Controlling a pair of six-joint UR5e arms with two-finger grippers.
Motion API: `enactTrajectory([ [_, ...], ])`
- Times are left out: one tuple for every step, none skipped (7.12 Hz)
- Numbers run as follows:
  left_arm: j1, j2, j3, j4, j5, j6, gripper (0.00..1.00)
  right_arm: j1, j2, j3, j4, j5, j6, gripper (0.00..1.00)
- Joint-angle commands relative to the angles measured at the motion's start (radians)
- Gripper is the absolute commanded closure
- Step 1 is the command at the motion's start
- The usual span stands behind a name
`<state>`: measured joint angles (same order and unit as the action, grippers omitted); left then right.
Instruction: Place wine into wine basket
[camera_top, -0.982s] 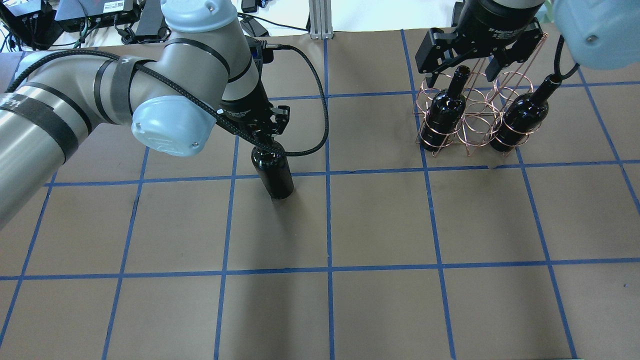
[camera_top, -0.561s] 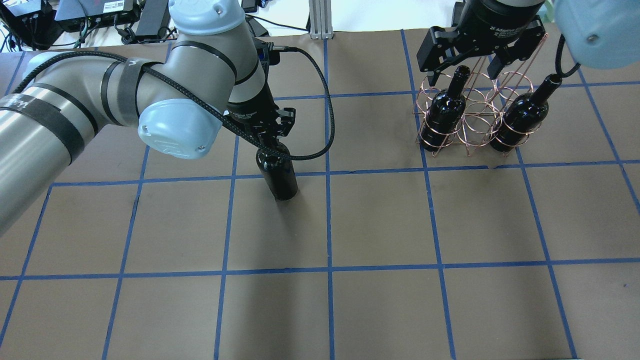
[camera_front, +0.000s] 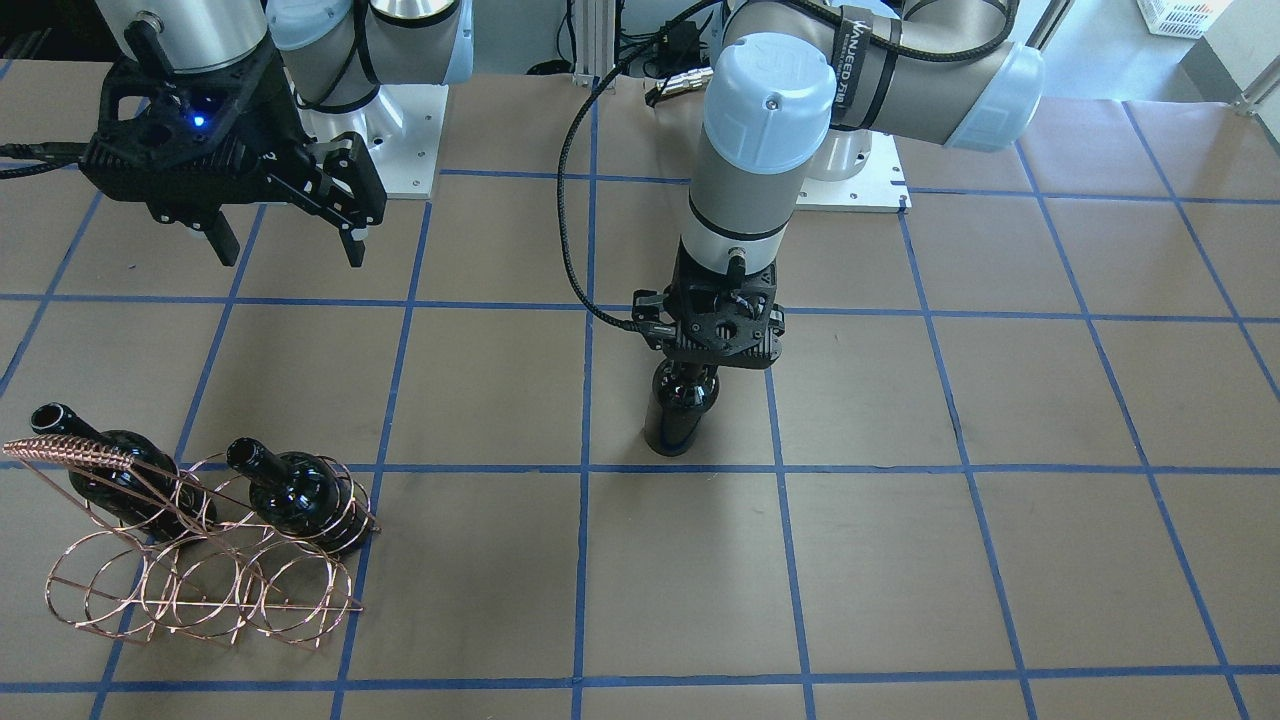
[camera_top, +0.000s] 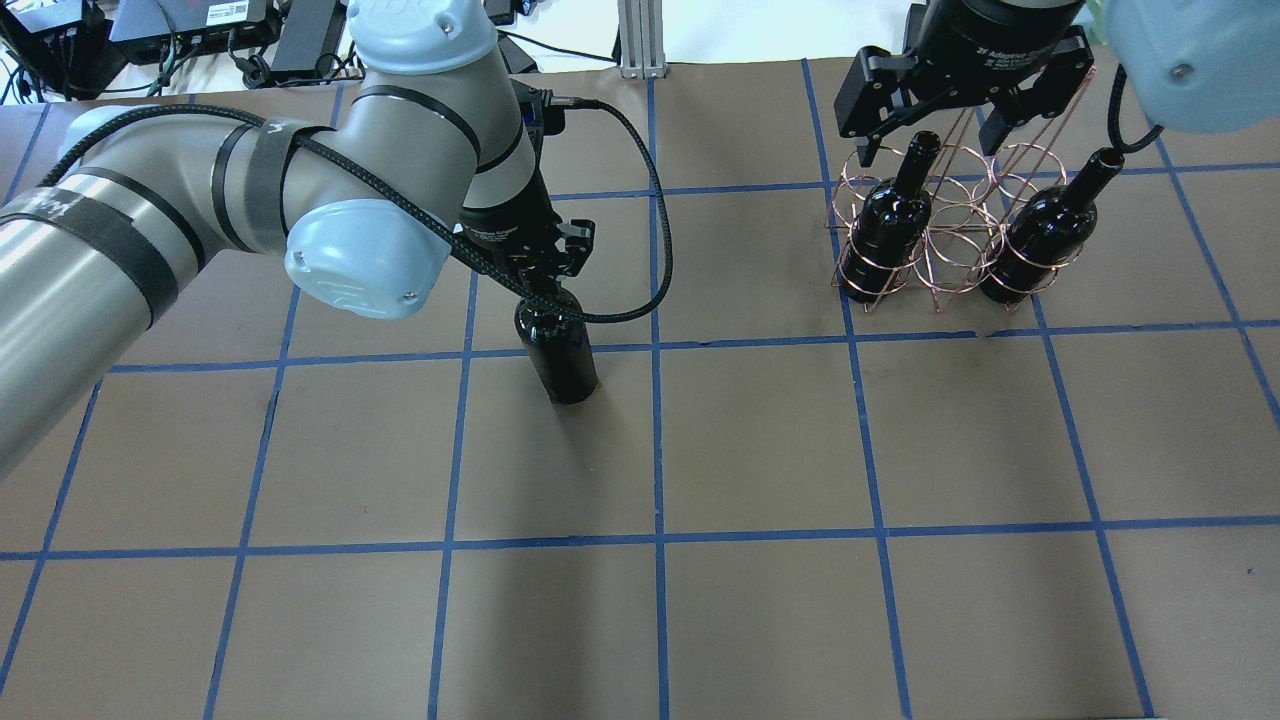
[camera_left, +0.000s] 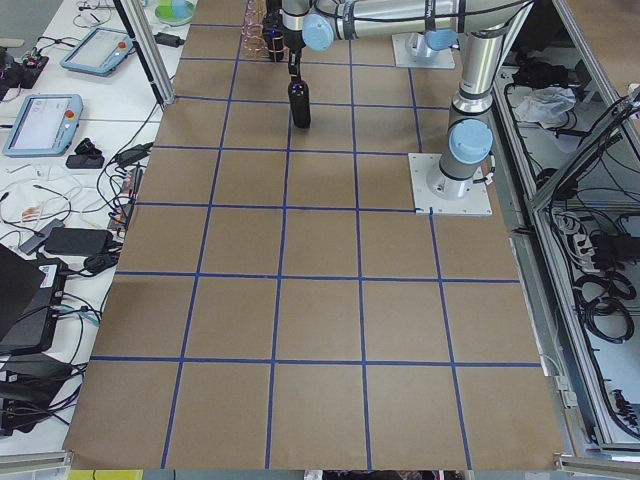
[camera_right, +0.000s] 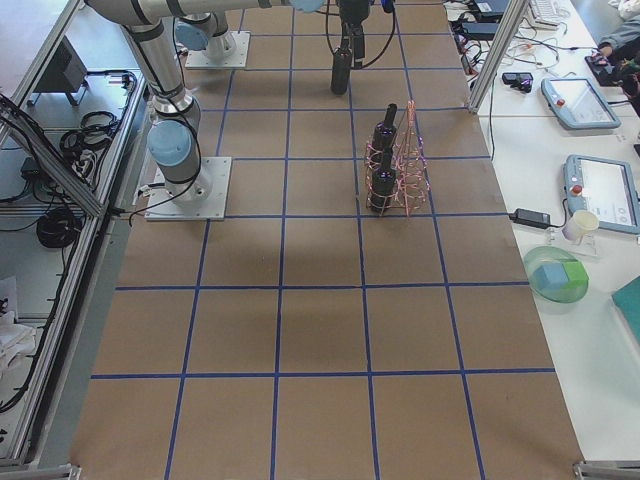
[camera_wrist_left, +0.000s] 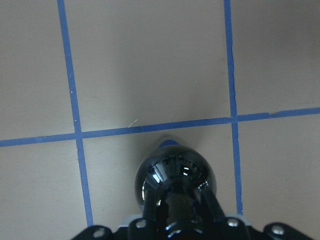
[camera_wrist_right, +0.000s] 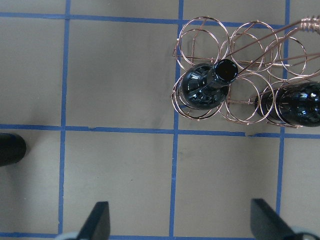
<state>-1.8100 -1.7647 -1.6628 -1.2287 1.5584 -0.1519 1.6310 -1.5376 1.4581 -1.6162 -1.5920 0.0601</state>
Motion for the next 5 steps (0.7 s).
enactTrajectory([
  [0.000,-0.002,0.000,0.000,0.000,0.006,0.61,0.024,0.008,-0.002,0.006,0.004,0.078,0.00],
  [0.000,-0.002,0.001,0.000,-0.001,0.003,0.10,0.024,0.007,-0.001,0.009,0.006,0.078,0.00],
  [-0.003,0.004,0.011,-0.012,0.003,0.002,0.00,0.024,0.007,-0.001,0.007,0.003,0.076,0.00],
  [-0.014,0.017,0.015,-0.047,0.003,-0.008,0.00,0.024,0.005,-0.002,0.009,0.003,0.076,0.00],
  [-0.026,0.036,0.023,-0.083,-0.001,-0.009,0.00,0.026,0.005,0.002,0.012,0.010,0.081,0.00],
])
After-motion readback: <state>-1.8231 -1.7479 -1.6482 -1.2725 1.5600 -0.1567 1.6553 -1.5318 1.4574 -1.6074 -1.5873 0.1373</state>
